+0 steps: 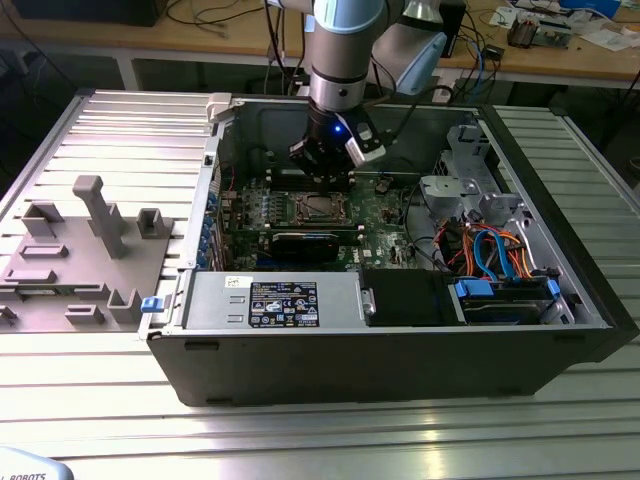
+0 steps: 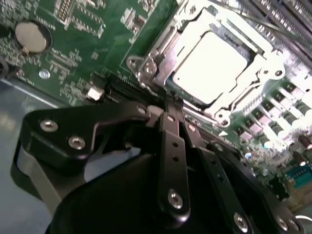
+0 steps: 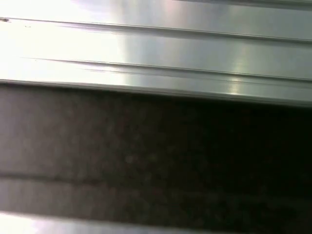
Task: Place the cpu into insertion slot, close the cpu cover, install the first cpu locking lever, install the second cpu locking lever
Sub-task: 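Install the first cpu locking lever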
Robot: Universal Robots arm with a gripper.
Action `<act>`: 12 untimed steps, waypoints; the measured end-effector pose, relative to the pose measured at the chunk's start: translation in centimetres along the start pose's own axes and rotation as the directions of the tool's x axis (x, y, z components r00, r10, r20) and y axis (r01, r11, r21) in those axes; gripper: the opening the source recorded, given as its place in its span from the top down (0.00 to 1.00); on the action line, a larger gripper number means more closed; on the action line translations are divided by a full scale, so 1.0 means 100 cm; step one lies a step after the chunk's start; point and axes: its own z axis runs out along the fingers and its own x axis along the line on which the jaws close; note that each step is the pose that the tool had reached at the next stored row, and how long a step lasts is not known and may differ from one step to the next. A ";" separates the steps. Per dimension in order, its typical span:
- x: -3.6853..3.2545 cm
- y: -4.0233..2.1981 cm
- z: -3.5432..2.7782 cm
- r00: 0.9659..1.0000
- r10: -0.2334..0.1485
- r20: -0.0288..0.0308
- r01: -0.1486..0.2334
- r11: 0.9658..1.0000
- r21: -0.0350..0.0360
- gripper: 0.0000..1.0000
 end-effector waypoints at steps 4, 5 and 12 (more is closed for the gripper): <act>0.0000 0.0003 -0.0064 1.000 0.000 0.000 0.000 1.000 0.000 0.89; 0.0000 0.0001 -0.0075 1.000 0.000 0.000 0.000 1.000 0.000 0.89; 0.0015 -0.0175 -0.0088 1.000 0.000 -0.001 0.000 1.000 0.017 0.89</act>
